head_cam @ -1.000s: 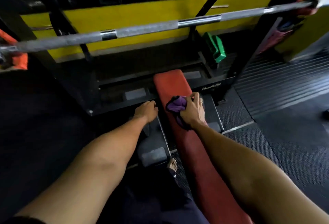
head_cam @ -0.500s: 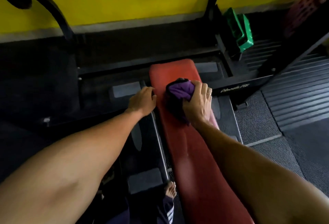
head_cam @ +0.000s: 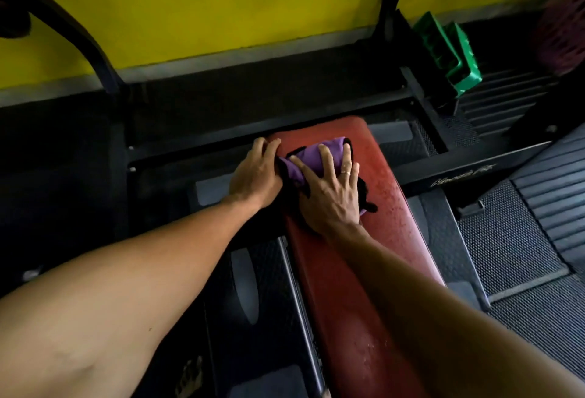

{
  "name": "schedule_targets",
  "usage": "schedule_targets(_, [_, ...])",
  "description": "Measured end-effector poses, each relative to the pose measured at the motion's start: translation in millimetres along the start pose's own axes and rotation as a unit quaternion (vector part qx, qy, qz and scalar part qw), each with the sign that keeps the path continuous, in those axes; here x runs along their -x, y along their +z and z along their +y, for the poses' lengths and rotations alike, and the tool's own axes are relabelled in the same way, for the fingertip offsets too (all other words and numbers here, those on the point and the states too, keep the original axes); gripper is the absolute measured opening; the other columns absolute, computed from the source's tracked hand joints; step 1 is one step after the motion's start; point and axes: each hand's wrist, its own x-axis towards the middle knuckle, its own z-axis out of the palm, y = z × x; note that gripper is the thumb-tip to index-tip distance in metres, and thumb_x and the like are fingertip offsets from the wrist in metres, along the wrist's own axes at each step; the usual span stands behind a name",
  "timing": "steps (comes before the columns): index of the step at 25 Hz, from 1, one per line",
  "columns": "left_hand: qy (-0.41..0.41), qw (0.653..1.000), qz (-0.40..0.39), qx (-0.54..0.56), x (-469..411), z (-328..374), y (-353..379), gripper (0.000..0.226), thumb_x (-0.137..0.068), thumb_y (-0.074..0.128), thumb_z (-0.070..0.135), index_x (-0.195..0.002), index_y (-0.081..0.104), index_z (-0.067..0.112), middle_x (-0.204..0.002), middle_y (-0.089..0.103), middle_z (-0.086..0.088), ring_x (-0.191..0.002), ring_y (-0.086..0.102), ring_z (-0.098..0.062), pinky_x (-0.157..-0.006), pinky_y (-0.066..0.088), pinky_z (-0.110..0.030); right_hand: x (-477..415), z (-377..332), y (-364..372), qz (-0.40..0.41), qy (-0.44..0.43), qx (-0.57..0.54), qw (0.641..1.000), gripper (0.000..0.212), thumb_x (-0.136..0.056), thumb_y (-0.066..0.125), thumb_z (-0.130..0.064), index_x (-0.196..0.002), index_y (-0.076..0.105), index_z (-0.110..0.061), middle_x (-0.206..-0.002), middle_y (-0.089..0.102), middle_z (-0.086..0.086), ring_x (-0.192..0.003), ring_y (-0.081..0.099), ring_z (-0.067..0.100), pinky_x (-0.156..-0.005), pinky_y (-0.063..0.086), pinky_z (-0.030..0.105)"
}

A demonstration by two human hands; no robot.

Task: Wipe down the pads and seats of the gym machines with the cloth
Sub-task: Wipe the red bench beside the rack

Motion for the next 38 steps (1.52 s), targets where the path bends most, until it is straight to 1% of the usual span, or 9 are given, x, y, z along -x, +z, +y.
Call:
schedule_targets(4, [0.002, 0.999, 0.022, 0.041, -21.8, 3.4, 6.1, 0.051, -0.107, 0.035, 0.023, -0.156, 0.027, 0.014, -0.165, 0.021, -0.008, -0.151, 0.021, -0.026, -0.120, 0.025, -0.041, -63.8, 27.7, -18.5, -0.008, 0.072, 0.009, 0.997, 0.049, -0.101, 0.045, -0.038, -0.150, 0.042, -0.039, -0.170, 0.008, 0.004, -0.153, -0.010, 0.047, -0.123, 0.002, 0.063])
schedule_targets(8, [-0.019, 0.997, 0.007, 0.069, -41.4, 11.0, 10.8, 0.050, -0.109, 0.031, 0.029, -0.156, 0.026, 0.012, -0.162, 0.024, -0.009, -0.151, 0.019, -0.024, -0.120, 0.024, -0.042, -102.0, 35.8, -35.8, -0.039, 0.191, -0.052, 0.979, 0.051, -0.102, 0.040, -0.053, -0.149, 0.043, -0.035, -0.169, 0.003, 0.003, -0.152, -0.008, 0.047, -0.124, 0.005, 0.058])
schedule_targets(10, [-0.014, 0.997, 0.010, 0.081, -45.5, 12.8, 12.9, 0.047, -0.108, 0.035, 0.028, -0.151, 0.033, 0.010, -0.155, 0.034, -0.012, -0.145, 0.029, -0.028, -0.115, 0.030, -0.042, -98.3, 9.7, -29.4, -0.052, 0.151, -0.060, 0.985, 0.059, -0.099, 0.035, -0.067, -0.148, 0.045, -0.035, -0.168, 0.010, 0.001, -0.153, -0.002, 0.044, -0.125, 0.009, 0.056])
schedule_targets(14, [-0.049, 0.991, 0.050, 0.112, -52.0, 17.8, 25.3, 0.040, -0.106, 0.039, 0.026, -0.142, 0.043, 0.011, -0.143, 0.044, -0.013, -0.133, 0.040, -0.031, -0.108, 0.036, -0.044, -100.5, 14.8, -31.6, -0.052, -0.083, 0.027, 0.995, 0.042, -0.106, 0.038, -0.048, -0.145, 0.049, -0.039, -0.160, 0.029, 0.000, -0.149, 0.017, 0.039, -0.118, 0.031, 0.055])
schedule_targets(19, [-0.103, 0.975, 0.121, 0.153, -57.3, 28.9, 35.2, 0.035, -0.108, 0.031, 0.028, -0.130, 0.053, 0.012, -0.132, 0.051, -0.008, -0.122, 0.047, -0.027, -0.099, 0.038, -0.039, -147.6, 51.7, -44.9, -0.098, 0.159, -0.006, 0.982, 0.050, -0.102, 0.036, -0.057, -0.138, 0.057, -0.029, -0.154, 0.030, 0.004, -0.145, 0.021, 0.041, -0.115, 0.031, 0.054])
schedule_targets(22, [-0.060, 0.981, 0.119, 0.142, -53.5, 24.2, 39.5, 0.042, -0.105, 0.029, 0.029, -0.130, 0.055, 0.007, -0.127, 0.056, -0.012, -0.115, 0.052, -0.031, -0.096, 0.037, -0.037, -151.6, 3.4, -39.1, -0.149, 0.086, -0.025, 0.985, 0.068, -0.099, 0.026, -0.072, -0.139, 0.056, -0.025, -0.147, 0.039, 0.010, -0.139, 0.033, 0.037, -0.109, 0.038, 0.052])
schedule_targets(25, [-0.067, 0.979, 0.122, 0.152, -55.9, 20.5, 40.8, 0.033, -0.105, 0.039, 0.022, -0.131, 0.054, 0.007, -0.127, 0.056, -0.014, -0.112, 0.053, -0.030, -0.095, 0.040, -0.037, -146.8, 4.1, -36.5, -0.146, -0.048, 0.026, 0.988, 0.050, -0.104, 0.029, -0.061, -0.127, 0.062, -0.031, -0.134, 0.047, 0.005, -0.129, 0.042, 0.032, -0.102, 0.040, 0.047])
schedule_targets(32, [-0.093, 0.977, 0.132, 0.139, -53.4, 28.7, 35.8, 0.034, -0.108, 0.032, 0.028, -0.127, 0.055, 0.012, -0.129, 0.053, -0.009, -0.113, 0.051, -0.025, -0.086, 0.033, -0.026, -151.4, 41.0, -34.5, -0.064, 0.127, 0.019, 0.990, 0.048, -0.103, 0.035, -0.055, -0.124, 0.064, -0.023, -0.145, 0.041, 0.006, -0.138, 0.034, 0.040, -0.111, 0.036, 0.052])
schedule_targets(38, [-0.075, 0.984, 0.114, 0.110, -51.6, 25.8, 38.2, 0.031, -0.102, 0.044, 0.025, -0.125, 0.055, 0.008, -0.127, 0.054, -0.015, -0.112, 0.051, -0.034, -0.091, 0.040, -0.040, -65.3, 29.6, -37.8, -0.112, -0.052, 0.004, 0.992, 0.055, -0.102, 0.037, -0.055, -0.154, 0.034, -0.040, -0.167, 0.013, -0.003, -0.153, 0.008, 0.037, -0.120, 0.023, 0.052])
